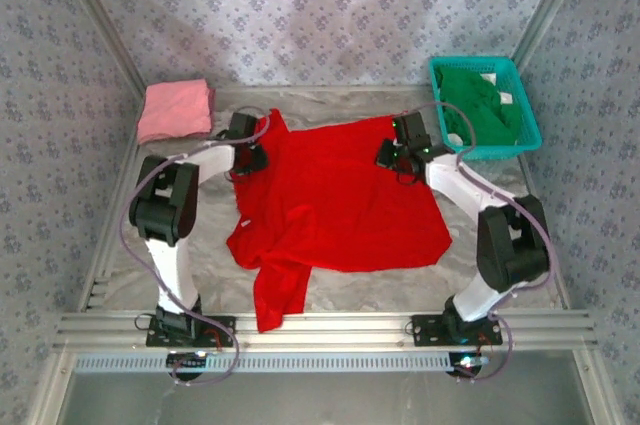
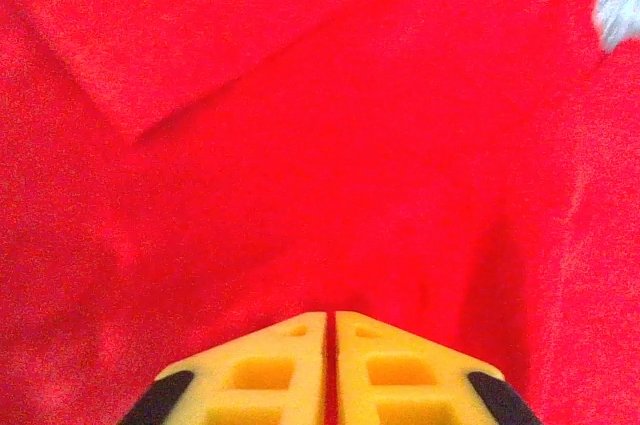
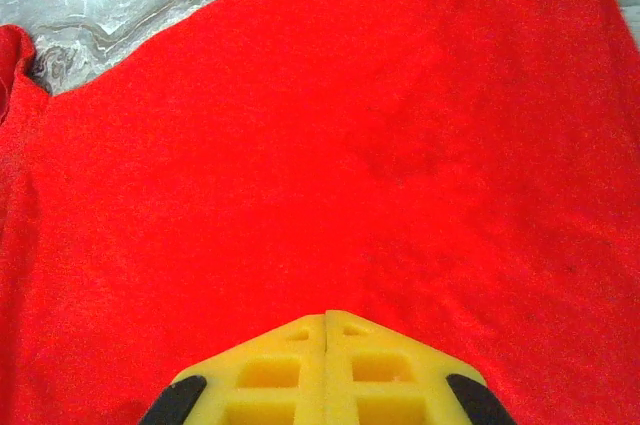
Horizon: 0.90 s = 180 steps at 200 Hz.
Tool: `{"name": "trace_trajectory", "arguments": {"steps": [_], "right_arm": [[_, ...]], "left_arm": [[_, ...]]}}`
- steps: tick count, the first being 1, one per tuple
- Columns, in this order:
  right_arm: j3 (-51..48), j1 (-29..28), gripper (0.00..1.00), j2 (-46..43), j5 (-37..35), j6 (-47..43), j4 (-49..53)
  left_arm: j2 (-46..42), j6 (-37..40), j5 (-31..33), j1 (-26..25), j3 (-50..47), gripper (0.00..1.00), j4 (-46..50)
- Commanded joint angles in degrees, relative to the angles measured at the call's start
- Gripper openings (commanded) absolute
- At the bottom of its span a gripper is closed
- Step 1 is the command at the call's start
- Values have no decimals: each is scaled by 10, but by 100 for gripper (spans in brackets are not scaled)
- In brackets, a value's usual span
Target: Fold and stack the t-shirts
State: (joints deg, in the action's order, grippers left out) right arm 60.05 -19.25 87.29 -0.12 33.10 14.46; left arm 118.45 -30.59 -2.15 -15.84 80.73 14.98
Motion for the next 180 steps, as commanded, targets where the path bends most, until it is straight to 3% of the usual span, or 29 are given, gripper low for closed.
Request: {"name": "trace_trajectory", "arguments": {"steps": [1,52,77,102,114,124,152,180], "right_arm": [[-39,-2,0,-71,-33,-3,-39],[-109,11,0,-178,-86,9,-61],[-107,19,0,-188,-78,4,-51],[-107,21,0,-198,-65,1,-42],[-105,21,0,-204,-63,-4,-32],[-107,22,0,-210,-64,-6,-27],[-122,23,0,-229,-70,-4,-34],[-130,24,0,-223,-71,-8,-42]], "left_arm": [[63,-8,-40,11,71,8,43],[192,13,-62,10,305,8,115],[294,46,-76,12,530,8,184],[421,81,-72,20,849,8,330],[444,89,-67,26,955,5,388],[433,103,-46,27,993,0,429],[363,138,-9,21,1016,0,554],[305,174,26,-23,1016,0,668]]}}
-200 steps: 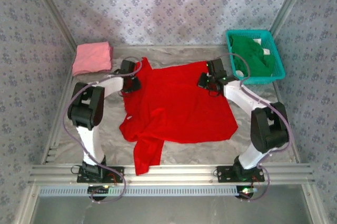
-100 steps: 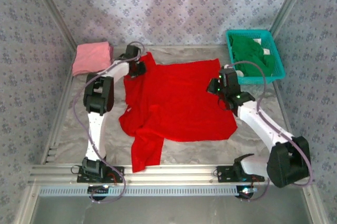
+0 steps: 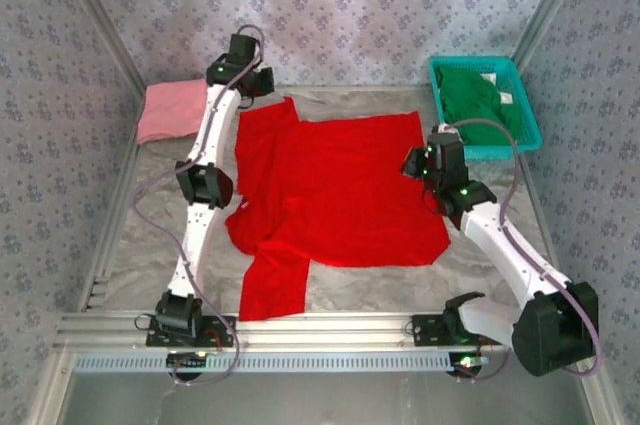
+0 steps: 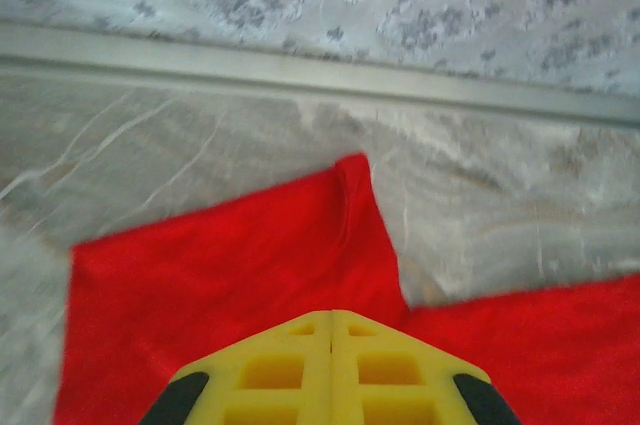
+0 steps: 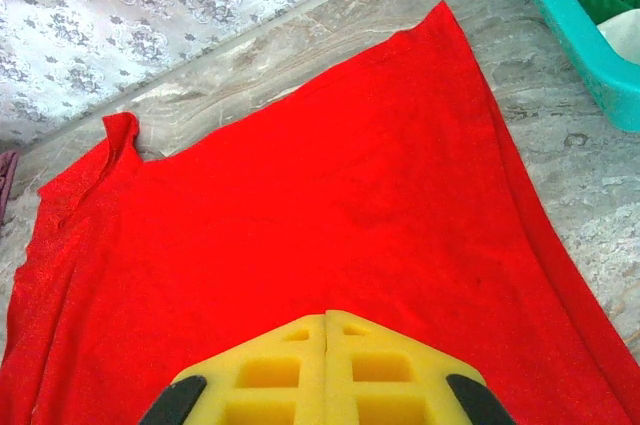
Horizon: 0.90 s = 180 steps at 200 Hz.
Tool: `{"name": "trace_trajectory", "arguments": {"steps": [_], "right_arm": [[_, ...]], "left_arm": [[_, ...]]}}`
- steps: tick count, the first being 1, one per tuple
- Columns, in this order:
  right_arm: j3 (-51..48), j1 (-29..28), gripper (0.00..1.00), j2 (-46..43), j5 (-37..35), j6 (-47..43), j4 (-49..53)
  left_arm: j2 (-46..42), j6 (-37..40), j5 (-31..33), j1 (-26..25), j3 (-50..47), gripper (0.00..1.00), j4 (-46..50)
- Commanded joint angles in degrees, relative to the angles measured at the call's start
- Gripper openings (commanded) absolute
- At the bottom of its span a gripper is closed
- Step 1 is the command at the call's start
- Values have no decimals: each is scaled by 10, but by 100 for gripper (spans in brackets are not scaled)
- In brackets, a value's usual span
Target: Fold and stack the t-shirts
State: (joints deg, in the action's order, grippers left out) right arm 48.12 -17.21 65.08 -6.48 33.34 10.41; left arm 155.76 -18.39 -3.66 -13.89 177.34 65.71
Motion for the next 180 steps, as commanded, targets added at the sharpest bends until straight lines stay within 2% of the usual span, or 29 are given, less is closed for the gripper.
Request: {"name": "trace_trajectory", "arguments": {"steps": [1,16,40,56,67,85,95,114,129,146,180], "right_arm": [[-11,4,0,0,-6,-10,-2],[-18,4,0,3,-3,-9,-10],[-22,8,0,11,6,-11,-14],[-21,11,0,17,11,-15,-16],[-19,16,0,23,18,-16,-17],[-16,25,0,27,29,-17,-17],[-16,26,0,26,28,-19,-18],[-17,25,0,32,28,-23,-27],[-19,23,0,51,35,-22,-40],[-11,23,0,96,49,-17,-42],[28,26,0,196,67,-15,-32]], "left_arm": [[-70,53,45,-45,49,0,164],[-93,57,74,-73,49,0,209],[-130,51,69,-79,25,0,275],[-202,61,100,-84,-135,0,262],[-276,70,118,-86,-309,0,208],[-429,59,23,-44,-612,0,60],[-495,52,-9,-22,-727,1,3],[-597,37,-25,-33,-891,2,-118],[-618,11,-51,-47,-955,1,-191],[-598,-10,-61,-53,-989,0,-246],[-539,-30,-43,-47,-1015,0,-325]]}}
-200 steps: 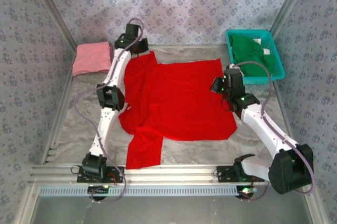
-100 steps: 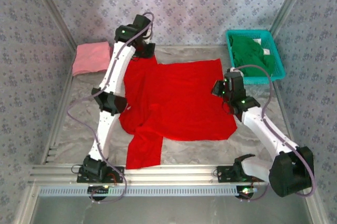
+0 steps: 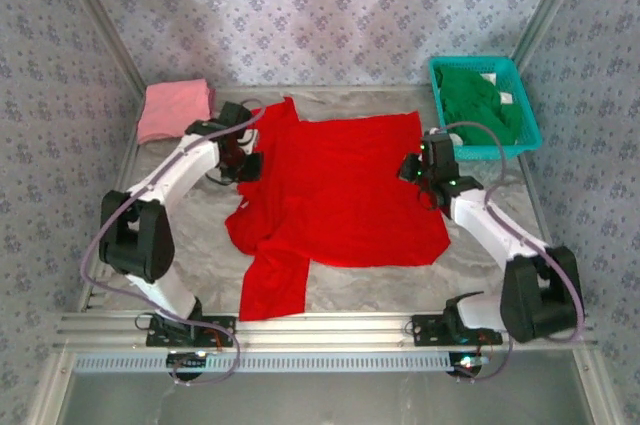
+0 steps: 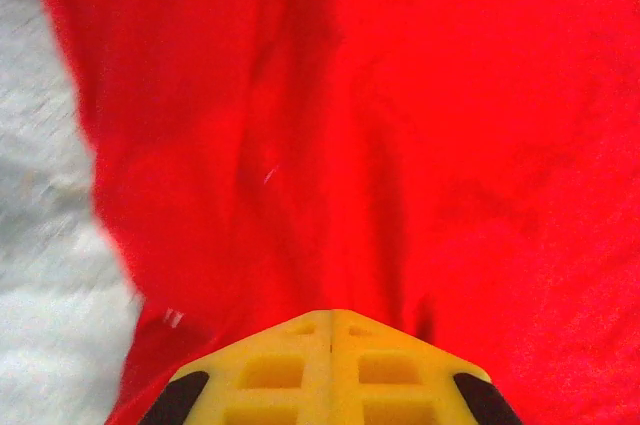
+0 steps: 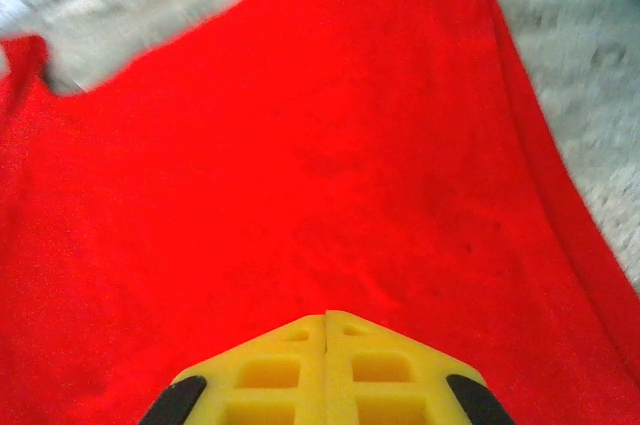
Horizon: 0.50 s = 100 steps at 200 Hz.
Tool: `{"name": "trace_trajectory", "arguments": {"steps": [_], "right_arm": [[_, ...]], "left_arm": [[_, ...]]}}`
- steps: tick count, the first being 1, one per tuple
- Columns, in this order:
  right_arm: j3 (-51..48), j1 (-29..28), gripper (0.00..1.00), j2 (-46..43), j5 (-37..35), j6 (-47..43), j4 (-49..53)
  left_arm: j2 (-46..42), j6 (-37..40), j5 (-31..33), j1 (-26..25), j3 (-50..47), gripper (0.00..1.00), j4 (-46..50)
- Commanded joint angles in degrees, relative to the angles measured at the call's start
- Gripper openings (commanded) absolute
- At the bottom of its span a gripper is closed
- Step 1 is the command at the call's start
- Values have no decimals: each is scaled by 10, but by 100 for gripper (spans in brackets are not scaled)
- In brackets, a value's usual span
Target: Fold and stack the t-shirts
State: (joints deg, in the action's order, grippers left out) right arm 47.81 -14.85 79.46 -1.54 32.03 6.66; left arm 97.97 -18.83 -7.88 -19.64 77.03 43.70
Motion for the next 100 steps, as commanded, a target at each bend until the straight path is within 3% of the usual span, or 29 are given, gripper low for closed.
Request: {"name": "trace_trajectory", "arguments": {"steps": [1,56,100], "right_arm": [[33,3,0,55,18,-1,5],[133,24,0,217,30,34,25],[157,49,0,284,46,103,9]], "left_arm": [[42,-25,-1,11,-10,0,-104],[165,-37,21,49,47,0,-114],[267,-34,23,76,140,0,-89]]}}
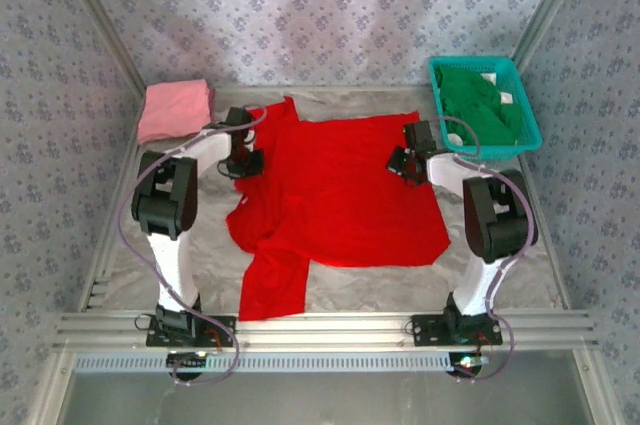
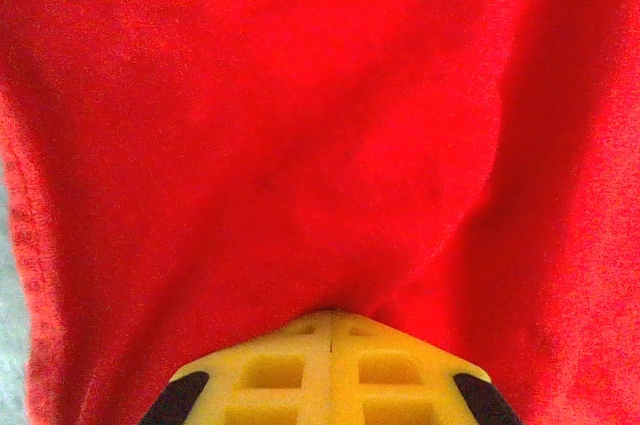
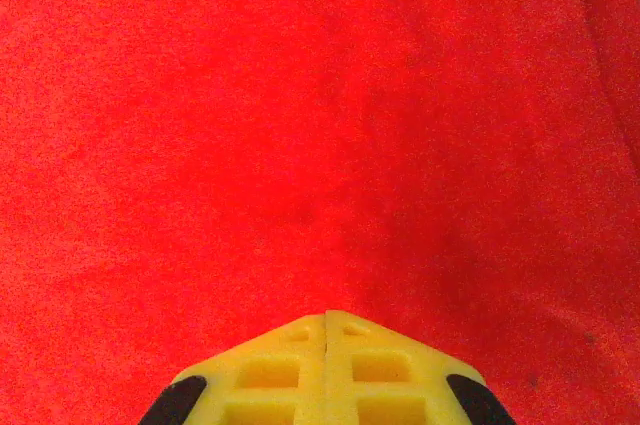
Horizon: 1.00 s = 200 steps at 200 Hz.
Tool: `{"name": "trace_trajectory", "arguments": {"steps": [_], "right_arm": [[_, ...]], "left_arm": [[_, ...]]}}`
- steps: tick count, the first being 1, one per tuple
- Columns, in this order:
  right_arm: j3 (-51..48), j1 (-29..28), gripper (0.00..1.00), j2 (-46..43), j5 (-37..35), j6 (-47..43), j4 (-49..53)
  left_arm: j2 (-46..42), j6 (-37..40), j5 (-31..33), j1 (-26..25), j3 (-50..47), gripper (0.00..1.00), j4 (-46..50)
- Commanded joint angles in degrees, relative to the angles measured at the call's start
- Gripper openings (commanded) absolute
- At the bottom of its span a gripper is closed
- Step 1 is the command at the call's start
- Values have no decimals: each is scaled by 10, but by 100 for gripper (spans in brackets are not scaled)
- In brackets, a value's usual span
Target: Fold and stack the t-shirts
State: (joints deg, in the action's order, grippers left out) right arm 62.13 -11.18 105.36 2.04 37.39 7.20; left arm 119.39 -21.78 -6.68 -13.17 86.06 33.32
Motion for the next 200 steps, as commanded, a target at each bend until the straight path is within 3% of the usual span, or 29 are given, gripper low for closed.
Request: {"name": "trace_trajectory", "arguments": {"steps": [1,37,85,103,109,129,148,159,177,200], "right_arm": [[15,13,0,26,10,51,4],[32,26,0,51,-3,74,9],[110,40,0,104,-21,79,15],[145,41,0,115,-32,64,22],[155,42,0,117,-29,56,23],[187,45,0,103,-15,31,38],[190,43,0,56,1,9,50],[188,39,7,19,13,-7,68],[163,26,16,-56,42,-43,102],[48,-19,25,-195,28,-83,84]], "left_arm": [[55,-4,11,12,49,0,15],[154,0,12,14,211,0,65],[308,19,11,17,528,0,192],[324,28,15,19,606,0,234],[313,30,15,22,608,4,236],[215,35,8,41,526,26,191],[40,18,-23,82,326,46,66],[-66,5,-39,114,211,57,13],[-234,-2,-33,152,65,67,-3],[-419,-14,-24,152,-113,72,11]]}}
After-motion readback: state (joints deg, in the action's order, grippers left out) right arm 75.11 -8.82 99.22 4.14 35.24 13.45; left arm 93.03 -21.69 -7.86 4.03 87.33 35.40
